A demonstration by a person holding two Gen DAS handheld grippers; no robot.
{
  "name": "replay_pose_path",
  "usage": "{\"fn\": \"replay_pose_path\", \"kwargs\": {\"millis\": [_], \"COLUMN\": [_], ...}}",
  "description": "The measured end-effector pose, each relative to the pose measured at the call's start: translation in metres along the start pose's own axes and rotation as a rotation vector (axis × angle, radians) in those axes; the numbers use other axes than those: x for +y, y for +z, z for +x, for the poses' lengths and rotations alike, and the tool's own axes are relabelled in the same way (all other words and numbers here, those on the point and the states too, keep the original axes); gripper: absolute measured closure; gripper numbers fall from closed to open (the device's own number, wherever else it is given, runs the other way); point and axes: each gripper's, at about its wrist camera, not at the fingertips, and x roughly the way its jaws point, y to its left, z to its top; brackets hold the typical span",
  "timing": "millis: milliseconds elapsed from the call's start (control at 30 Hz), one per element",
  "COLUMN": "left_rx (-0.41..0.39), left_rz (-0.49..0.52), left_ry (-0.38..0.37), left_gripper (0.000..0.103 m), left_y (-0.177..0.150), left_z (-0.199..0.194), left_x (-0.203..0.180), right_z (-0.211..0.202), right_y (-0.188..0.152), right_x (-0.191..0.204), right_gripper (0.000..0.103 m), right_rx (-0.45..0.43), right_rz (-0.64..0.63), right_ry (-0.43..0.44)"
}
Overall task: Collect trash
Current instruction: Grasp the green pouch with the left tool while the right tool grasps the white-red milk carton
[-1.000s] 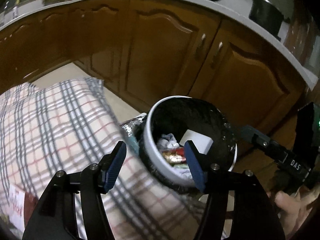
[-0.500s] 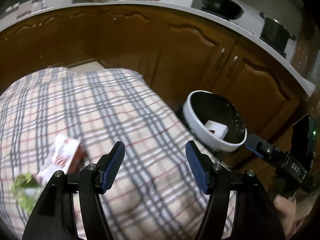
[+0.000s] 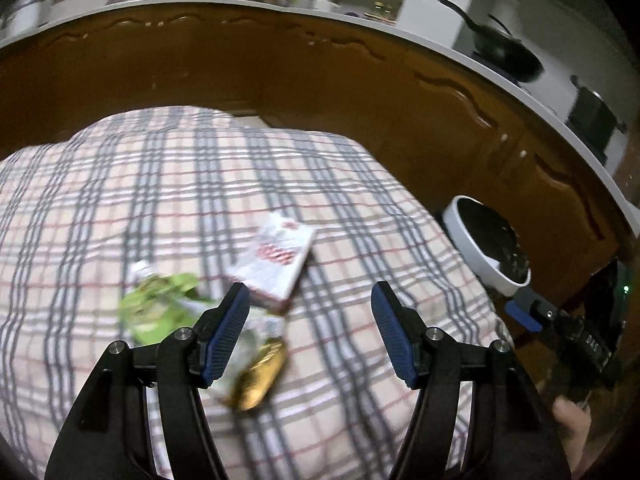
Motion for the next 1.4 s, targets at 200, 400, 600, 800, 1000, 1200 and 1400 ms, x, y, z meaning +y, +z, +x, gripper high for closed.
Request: {"fn": "replay_pose_path", "kwargs": {"millis": [200, 400, 600, 800, 1000, 1200, 1400], "left_rx": [0.038, 0.108, 0.155, 0.168, 0.142, 0.123, 0.109], "left_rz": [-0.083, -0.186, -0.245, -0.209, -0.066, 0.093, 0.125], "left_ry": [0.051, 0.028, -0.001, 0.056, 0.066, 0.093, 0.096], "left_gripper": [0.039, 0.039, 0.028, 0.028, 0.059, 0.1, 0.1], "left_y": [-0.012, -0.022, -0.016, -0.01, -0.01, -0.005, -0.008], "left_z": [-0.007, 0.002, 0.02, 0.041, 0.043, 0.034, 0.025], "left_x": [0.037, 0.058, 0.062, 0.063, 0.061, 0.062, 0.074], "right_z": [0.007, 0.015, 0.021, 0.029, 0.049, 0.088, 0.124], "right_y": [-0.007, -0.008, -0.009, -0.008, -0.008, -0.01, -0.013], "right_x": [0.014, 0.022, 0.026, 0.033, 0.052, 0.078, 0.108], "right_gripper": [0.009, 0.009, 0.009, 0.009, 0.015, 0.045, 0.054], "right_rx": [0.021, 0.039, 0.052, 0.072, 0.108, 0.206, 0.279], "right_rz": [-0.024, -0.034, -0.032, -0.041, -0.076, -0.087, -0.111], "right_ry": [0.024, 0.039, 0.042, 0.05, 0.084, 0.14, 0.157]}}
